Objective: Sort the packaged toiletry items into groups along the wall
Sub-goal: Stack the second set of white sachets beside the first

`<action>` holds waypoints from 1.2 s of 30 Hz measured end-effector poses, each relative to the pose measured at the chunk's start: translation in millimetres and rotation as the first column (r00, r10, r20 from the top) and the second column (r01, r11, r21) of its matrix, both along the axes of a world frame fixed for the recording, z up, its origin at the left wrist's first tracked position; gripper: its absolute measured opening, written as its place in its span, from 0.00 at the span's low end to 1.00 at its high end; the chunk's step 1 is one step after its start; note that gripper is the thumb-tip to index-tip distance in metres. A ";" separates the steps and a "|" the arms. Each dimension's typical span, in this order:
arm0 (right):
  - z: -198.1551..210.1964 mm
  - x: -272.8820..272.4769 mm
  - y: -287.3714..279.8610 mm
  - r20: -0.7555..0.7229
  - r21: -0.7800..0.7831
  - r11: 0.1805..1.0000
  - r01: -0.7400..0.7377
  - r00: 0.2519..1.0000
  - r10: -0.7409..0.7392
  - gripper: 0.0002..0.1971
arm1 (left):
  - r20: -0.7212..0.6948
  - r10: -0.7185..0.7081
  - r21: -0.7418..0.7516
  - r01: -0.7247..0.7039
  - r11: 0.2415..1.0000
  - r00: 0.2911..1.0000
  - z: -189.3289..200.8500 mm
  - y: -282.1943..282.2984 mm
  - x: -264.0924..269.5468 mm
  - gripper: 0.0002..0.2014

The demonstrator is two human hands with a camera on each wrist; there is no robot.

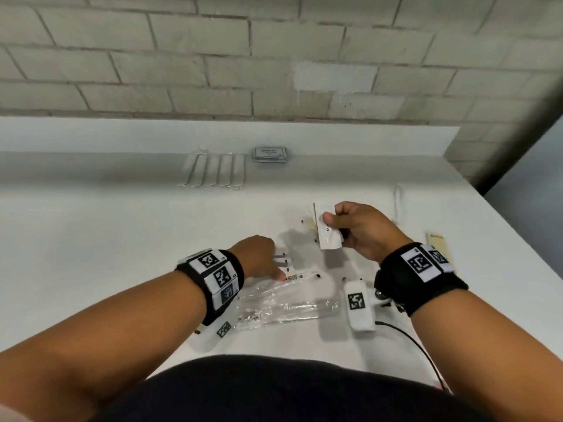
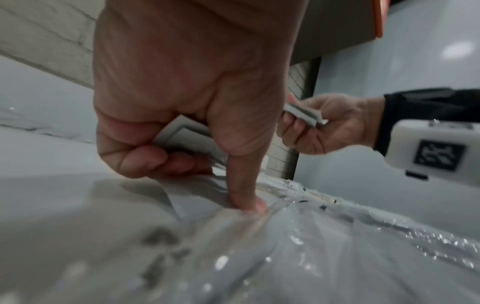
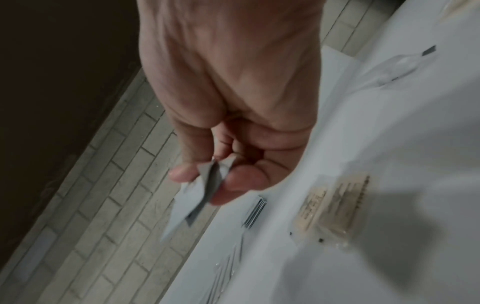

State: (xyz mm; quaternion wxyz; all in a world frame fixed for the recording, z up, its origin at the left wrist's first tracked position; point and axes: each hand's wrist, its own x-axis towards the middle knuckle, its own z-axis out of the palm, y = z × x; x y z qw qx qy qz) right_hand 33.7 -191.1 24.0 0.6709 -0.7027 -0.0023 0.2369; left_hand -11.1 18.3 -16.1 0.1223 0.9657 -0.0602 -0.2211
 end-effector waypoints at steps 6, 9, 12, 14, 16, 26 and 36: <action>-9.5 -12.6 -3.7 0.028 0.020 0.991 0.132 0.991 -0.133 0.09 | 0.124 0.053 -0.136 -0.036 0.990 0.991 4.2 7.0 5.9 0.14; -7.8 -14.4 -6.0 0.041 0.053 0.984 0.169 0.984 -0.171 0.12 | 0.110 0.318 -0.565 -0.204 0.799 0.942 23.7 -0.5 15.4 0.07; 0.6 -10.6 -10.5 0.073 0.079 0.983 0.163 0.983 -0.169 0.11 | -0.097 0.461 -0.862 -0.306 0.404 0.882 53.0 -27.2 22.2 0.12; 9.0 -5.0 -15.8 0.100 0.111 0.984 0.138 0.984 -0.149 0.08 | -0.173 0.446 -0.902 -0.324 0.287 0.878 66.1 -48.6 25.2 0.17; 16.8 0.8 -23.5 0.118 0.134 0.984 0.114 0.985 -0.130 0.06 | -0.211 0.370 -0.909 -0.321 0.266 0.905 70.8 -70.7 26.2 0.13; 41.9 34.3 -105.8 0.197 0.271 0.938 0.216 0.941 -0.274 0.10 | -0.284 0.492 -0.934 -0.354 0.053 0.823 58.9 -151.7 31.9 0.11; 36.1 24.9 -135.0 0.164 0.186 0.982 0.025 0.985 -0.056 0.17 | -0.253 0.589 -0.959 -0.279 -0.048 0.768 66.3 -192.9 35.6 0.21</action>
